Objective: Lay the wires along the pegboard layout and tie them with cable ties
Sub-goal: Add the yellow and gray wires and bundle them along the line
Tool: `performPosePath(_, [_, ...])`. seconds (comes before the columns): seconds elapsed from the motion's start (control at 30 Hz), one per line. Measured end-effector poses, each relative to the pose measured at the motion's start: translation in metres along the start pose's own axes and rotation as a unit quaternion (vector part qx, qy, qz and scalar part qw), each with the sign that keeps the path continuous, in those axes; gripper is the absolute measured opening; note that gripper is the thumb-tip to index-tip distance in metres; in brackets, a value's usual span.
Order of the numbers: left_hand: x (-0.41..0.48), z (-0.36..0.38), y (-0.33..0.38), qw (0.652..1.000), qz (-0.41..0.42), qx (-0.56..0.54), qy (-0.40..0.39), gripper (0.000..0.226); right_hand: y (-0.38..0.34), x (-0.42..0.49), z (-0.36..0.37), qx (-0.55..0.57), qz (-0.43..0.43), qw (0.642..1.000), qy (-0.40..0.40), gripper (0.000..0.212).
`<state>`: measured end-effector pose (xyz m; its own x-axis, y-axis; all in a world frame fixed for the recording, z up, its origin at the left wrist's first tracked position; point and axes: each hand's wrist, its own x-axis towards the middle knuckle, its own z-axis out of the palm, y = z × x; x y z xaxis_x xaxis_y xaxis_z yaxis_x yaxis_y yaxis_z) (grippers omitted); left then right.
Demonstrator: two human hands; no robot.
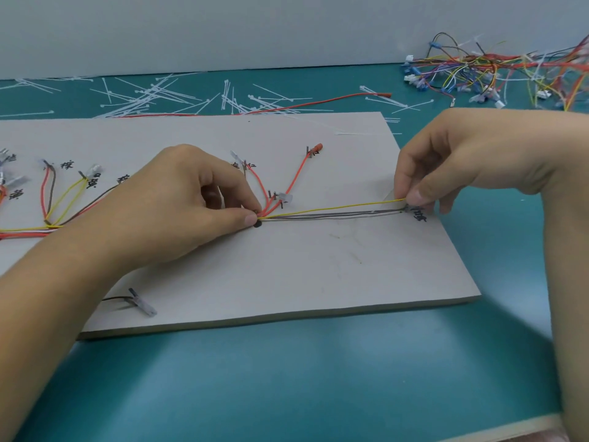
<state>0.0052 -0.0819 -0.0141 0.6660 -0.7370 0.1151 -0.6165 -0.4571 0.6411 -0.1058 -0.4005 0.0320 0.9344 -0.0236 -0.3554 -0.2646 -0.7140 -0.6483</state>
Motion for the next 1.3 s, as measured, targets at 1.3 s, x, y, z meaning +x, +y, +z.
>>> performPosePath(1.3, [-0.004, 0.003, 0.006, 0.998, 0.039, 0.045, 0.025, 0.016, -0.025, 0.01, 0.017, -0.206, 0.114, 0.97, 0.057, 0.025])
